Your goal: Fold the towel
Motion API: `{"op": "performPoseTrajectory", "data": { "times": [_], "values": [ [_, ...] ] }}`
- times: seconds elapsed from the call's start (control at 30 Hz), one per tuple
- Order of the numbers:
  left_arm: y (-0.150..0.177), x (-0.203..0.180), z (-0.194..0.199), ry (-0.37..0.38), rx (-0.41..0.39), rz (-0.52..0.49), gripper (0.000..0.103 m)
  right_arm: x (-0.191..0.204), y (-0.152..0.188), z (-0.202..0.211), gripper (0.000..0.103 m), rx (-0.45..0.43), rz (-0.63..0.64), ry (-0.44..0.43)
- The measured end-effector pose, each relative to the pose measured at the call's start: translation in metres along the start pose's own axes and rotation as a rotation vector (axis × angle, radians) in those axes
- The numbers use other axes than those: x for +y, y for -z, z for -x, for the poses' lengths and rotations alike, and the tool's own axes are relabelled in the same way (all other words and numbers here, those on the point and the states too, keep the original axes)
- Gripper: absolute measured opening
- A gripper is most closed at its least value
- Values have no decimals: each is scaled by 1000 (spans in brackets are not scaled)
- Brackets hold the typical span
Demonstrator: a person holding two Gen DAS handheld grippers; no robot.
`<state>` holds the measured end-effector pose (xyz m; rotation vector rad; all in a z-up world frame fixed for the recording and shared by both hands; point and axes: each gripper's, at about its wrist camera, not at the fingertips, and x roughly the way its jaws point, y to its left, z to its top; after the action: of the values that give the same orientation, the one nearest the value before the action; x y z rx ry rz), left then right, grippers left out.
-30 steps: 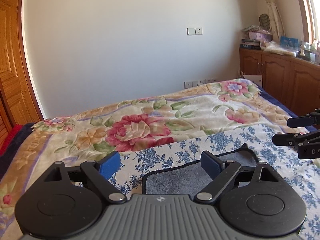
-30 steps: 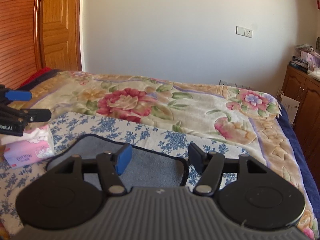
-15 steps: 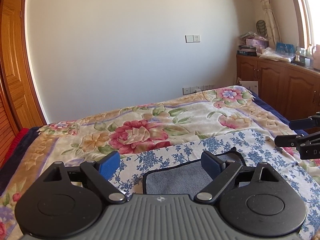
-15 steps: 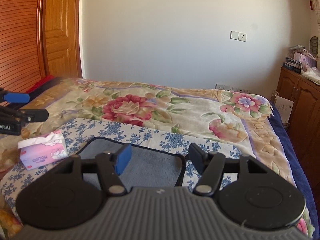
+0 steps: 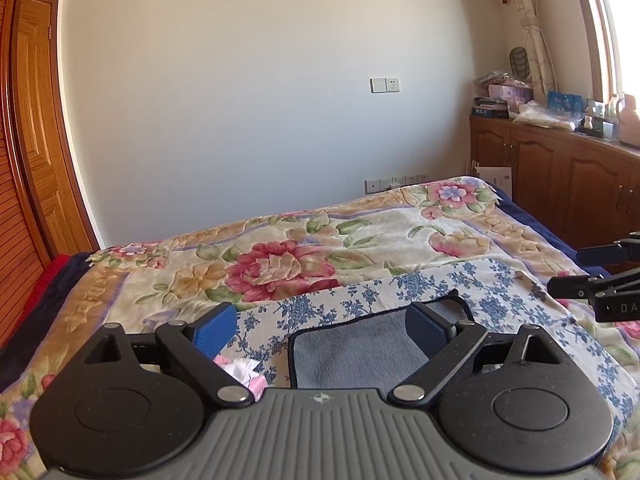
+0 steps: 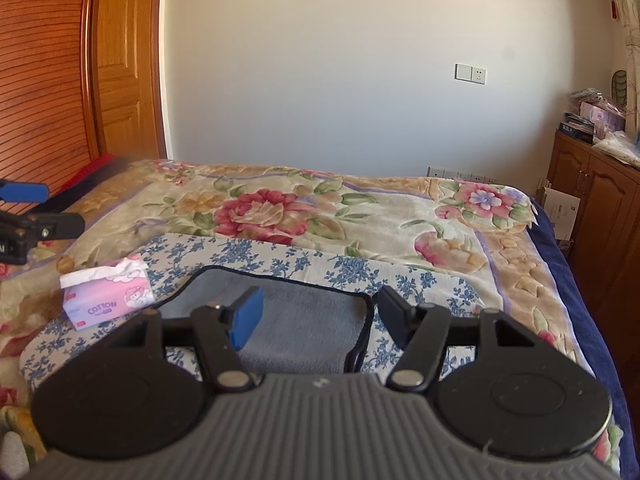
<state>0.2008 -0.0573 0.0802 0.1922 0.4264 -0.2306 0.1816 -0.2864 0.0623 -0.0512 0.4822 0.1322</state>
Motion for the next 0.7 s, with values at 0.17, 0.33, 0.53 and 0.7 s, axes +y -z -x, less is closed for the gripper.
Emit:
{"op": "performPoseTrajectory", "data": {
  "times": [0.17,0.33,0.53,0.7],
  "values": [
    [4,1,21,-1,-8,8,99,3,3,16,70,-8,-2,7],
    [9,0,40,3,-21,26,101,4,6,28,86,-24,-7,22],
    [16,-5,54,8,-23,16,103,5,12,39,103,-43,4,38],
    [20,-5,66,-4,-42,16,103,4,17,45,103,-37,-2,43]
  ]
}}
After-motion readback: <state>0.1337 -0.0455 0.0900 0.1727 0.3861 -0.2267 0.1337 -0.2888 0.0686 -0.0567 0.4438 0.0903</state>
